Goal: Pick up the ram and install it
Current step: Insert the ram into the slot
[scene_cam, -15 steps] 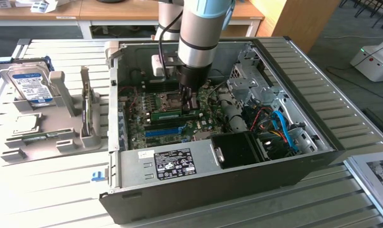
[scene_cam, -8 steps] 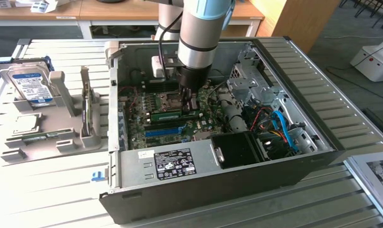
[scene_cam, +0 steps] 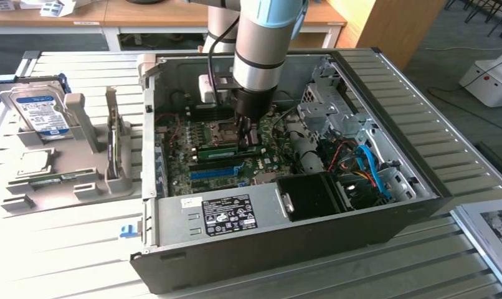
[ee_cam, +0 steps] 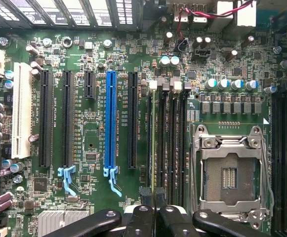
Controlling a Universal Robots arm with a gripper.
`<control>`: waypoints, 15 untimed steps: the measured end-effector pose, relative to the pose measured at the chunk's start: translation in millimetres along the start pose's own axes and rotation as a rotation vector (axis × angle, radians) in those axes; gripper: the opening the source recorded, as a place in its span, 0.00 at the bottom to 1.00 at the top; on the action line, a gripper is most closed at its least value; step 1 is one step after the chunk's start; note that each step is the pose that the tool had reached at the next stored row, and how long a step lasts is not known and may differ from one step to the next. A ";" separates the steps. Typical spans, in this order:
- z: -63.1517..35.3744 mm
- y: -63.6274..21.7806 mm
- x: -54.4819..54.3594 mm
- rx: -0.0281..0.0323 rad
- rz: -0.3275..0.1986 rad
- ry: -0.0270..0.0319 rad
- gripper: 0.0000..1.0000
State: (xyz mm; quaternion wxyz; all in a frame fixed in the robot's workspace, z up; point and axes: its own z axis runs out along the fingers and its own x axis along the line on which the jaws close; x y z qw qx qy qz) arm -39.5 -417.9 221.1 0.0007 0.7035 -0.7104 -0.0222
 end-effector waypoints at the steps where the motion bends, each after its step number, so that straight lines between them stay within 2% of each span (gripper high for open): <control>1: 0.0 0.0 0.0 0.0000 0.000 0.0000 0.12; 15: 0.2 0.0 0.0 0.0002 0.000 -0.0004 0.13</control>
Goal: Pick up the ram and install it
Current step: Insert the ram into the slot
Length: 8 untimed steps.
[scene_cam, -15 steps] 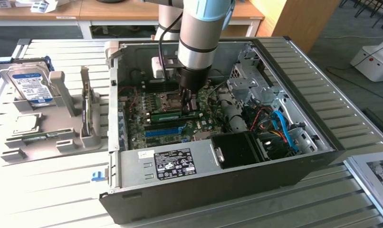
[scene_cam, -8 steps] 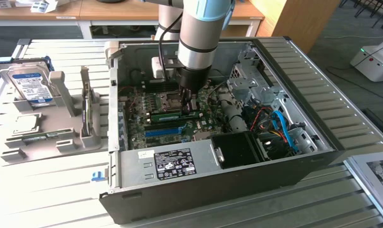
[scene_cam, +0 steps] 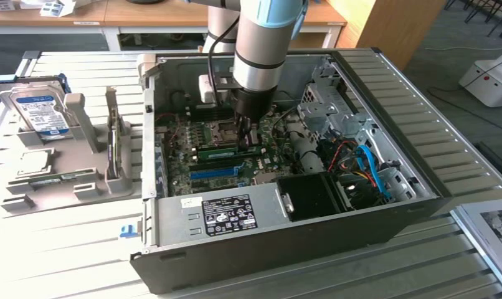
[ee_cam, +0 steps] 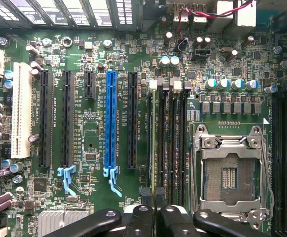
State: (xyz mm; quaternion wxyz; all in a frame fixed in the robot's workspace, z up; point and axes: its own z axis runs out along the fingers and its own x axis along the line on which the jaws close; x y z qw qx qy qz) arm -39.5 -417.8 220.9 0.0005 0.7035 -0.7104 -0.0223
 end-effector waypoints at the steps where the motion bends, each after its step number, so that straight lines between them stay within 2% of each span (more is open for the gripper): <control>1: 0.0 0.0 0.0 0.0000 0.000 0.0000 0.19; 3: 0.0 0.0 0.0 -0.0001 0.000 0.0001 0.19; 4: 0.0 0.0 0.0 -0.0001 0.000 0.0001 0.25; 8: -0.1 0.0 0.0 -0.0001 0.000 0.0002 0.25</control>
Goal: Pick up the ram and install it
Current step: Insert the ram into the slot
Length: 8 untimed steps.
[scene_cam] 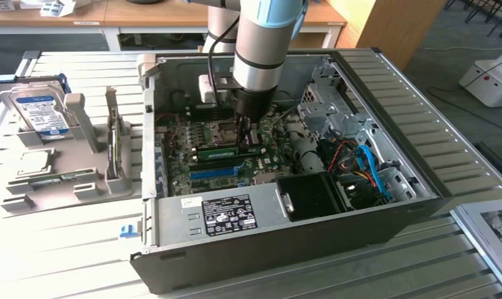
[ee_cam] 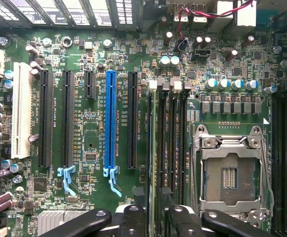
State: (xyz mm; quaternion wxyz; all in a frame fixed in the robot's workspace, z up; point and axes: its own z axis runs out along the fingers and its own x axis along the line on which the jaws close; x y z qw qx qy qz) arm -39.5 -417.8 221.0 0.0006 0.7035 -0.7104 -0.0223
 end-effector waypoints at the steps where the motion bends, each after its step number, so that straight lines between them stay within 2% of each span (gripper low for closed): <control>1: 0.0 0.0 0.0 -0.0001 0.000 0.0000 0.25; 8: -2.5 0.1 -0.1 -0.0001 0.000 0.0000 0.25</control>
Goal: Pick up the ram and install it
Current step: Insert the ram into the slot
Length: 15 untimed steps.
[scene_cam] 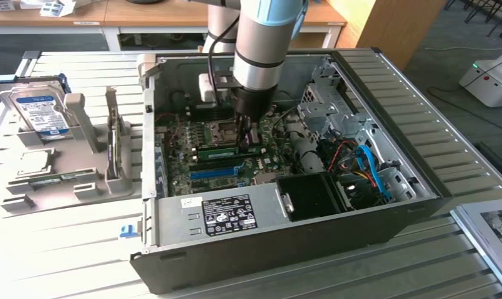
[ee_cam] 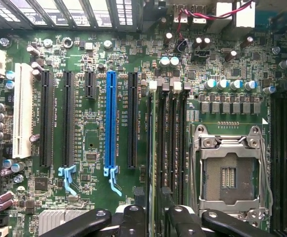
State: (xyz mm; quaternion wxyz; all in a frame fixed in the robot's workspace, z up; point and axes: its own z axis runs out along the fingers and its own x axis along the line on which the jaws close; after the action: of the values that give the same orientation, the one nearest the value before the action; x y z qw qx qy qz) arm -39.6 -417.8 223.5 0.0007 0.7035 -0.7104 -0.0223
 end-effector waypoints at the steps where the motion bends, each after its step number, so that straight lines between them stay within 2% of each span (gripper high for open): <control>1: -0.5 0.0 0.0 0.0000 0.000 -0.0001 0.25; 15: -11.3 0.3 -0.3 -0.0007 0.000 0.0001 0.25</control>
State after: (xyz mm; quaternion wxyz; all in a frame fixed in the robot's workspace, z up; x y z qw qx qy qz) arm -39.5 -417.8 234.8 0.0010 0.7035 -0.7104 -0.0225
